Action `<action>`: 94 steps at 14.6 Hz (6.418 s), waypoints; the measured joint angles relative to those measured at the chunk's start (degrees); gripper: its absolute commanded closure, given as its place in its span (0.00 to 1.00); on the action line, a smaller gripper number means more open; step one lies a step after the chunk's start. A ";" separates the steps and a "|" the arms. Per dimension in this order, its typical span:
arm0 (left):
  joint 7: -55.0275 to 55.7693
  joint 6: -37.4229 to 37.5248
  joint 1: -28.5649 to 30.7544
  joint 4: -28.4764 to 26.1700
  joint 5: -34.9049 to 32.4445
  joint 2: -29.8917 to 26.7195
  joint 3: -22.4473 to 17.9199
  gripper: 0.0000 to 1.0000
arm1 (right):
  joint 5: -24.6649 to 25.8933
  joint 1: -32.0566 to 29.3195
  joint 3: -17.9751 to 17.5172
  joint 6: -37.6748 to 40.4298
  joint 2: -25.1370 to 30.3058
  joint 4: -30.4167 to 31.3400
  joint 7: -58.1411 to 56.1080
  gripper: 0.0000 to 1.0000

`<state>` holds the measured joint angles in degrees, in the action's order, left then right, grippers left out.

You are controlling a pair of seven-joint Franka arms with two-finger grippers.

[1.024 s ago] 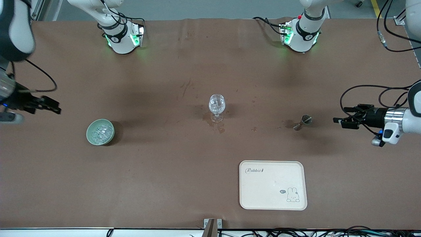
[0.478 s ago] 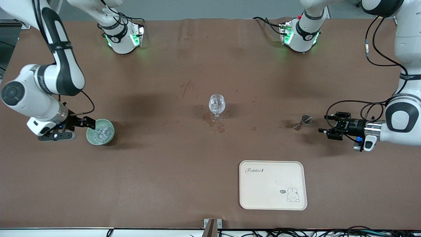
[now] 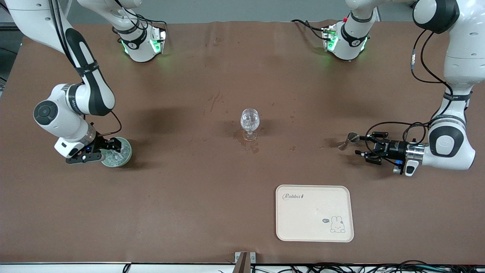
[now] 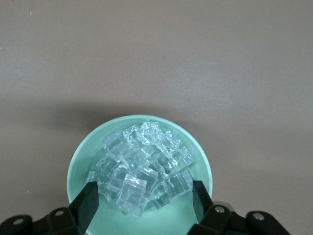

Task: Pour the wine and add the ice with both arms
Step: 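Grasp an ice cube and the jigger with both grippers, then raise the cube with the right gripper while the left gripper moves the jigger, then tilt the jigger over the wine glass with the left gripper to pour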

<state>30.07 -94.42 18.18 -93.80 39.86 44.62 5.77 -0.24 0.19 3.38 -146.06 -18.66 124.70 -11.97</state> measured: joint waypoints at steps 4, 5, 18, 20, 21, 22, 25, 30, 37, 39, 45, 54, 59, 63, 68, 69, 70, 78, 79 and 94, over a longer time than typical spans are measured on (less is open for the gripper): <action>1.58 0.05 -0.26 -0.88 2.25 1.51 0.18 0.38 | 0.00 0.73 -0.09 -1.12 -0.76 0.39 -0.06 0.48; 1.60 0.07 -0.26 -1.00 2.45 1.91 0.19 0.38 | 0.00 0.79 -0.09 -1.15 -0.94 0.40 -0.06 0.48; 1.96 2.39 -0.41 -1.54 3.73 2.38 0.63 0.56 | 0.00 0.80 -0.05 -1.16 -1.53 1.14 -0.06 0.59; 1.97 2.39 -0.46 -1.62 3.97 2.54 0.63 0.58 | 0.00 0.80 -0.05 -1.28 -1.64 1.18 -0.06 0.60; 1.97 2.39 -0.46 -1.62 3.99 2.62 0.63 0.59 | 0.00 0.80 -0.06 -1.38 -1.71 1.19 -0.06 0.61; 1.97 2.39 -0.46 -1.62 4.00 2.68 0.63 0.61 | 0.00 0.80 -0.06 -1.49 -1.78 1.19 -0.06 0.63; 2.03 2.39 -0.49 -1.61 4.03 2.72 0.65 0.71 | 0.00 0.80 -0.06 -1.96 -2.11 1.19 -0.06 0.65; 2.33 2.37 -1.26 -1.28 4.10 2.73 0.68 0.97 | 0.00 0.80 -0.06 -2.58 -2.44 1.19 -0.06 0.66; 9.83 3.25 -1.79 0.92 5.47 1.41 7.37 0.99 | 0.00 0.85 -0.06 -2.27 -2.43 1.16 -0.06 0.66; 14.86 3.32 -2.95 1.28 5.52 -1.55 9.94 0.99 | 0.00 0.86 -0.06 -2.11 -2.42 1.14 -0.06 0.82; 31.06 0.78 -13.77 1.32 5.51 -13.94 11.65 0.99 | 0.00 0.91 -0.08 2.97 -2.32 -0.56 0.53 0.99; 55.19 -11.88 -32.72 1.07 -10.88 -20.68 11.60 0.99 | -0.06 0.93 -0.04 25.69 0.43 -17.83 5.77 0.99; 66.17 -15.87 -39.53 0.71 -22.13 -20.67 11.57 0.99 | -0.07 0.88 0.20 25.95 3.30 -19.04 7.04 0.99; 67.59 -16.13 -39.55 0.77 -24.03 -20.69 11.18 0.99 | -0.07 0.43 0.96 25.99 6.32 -19.33 7.07 0.99; 72.23 -16.17 -40.25 1.53 -28.18 -20.69 11.27 0.99 | -0.06 0.23 1.04 29.86 10.67 -22.59 10.26 0.99; 73.29 -16.19 -40.49 1.69 -29.25 -20.69 11.27 0.99 | -0.05 0.03 0.99 32.47 11.52 -24.42 10.91 0.99; 74.18 -16.20 -40.71 1.83 -30.38 -20.69 11.27 0.99 | -0.05 -0.37 0.95 36.10 12.32 -26.59 11.34 0.99; 81.63 -16.51 -43.48 1.93 -38.58 -20.49 11.28 0.99 | -0.04 -3.03 0.89 57.76 16.71 -41.36 11.54 0.99; 82.48 -16.54 -43.85 1.93 -39.79 -20.49 11.28 0.99 | -0.04 -3.16 0.74 57.88 17.13 -41.20 11.57 0.99; 88.96 -16.59 -50.82 1.96 -58.91 -20.45 11.30 0.99 | -0.04 -4.04 -0.88 59.41 18.13 -40.80 12.29 0.99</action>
<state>119.03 -111.01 -32.64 -91.84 -19.06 24.18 17.07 -0.28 -3.85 2.50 -86.65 -0.53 83.91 0.33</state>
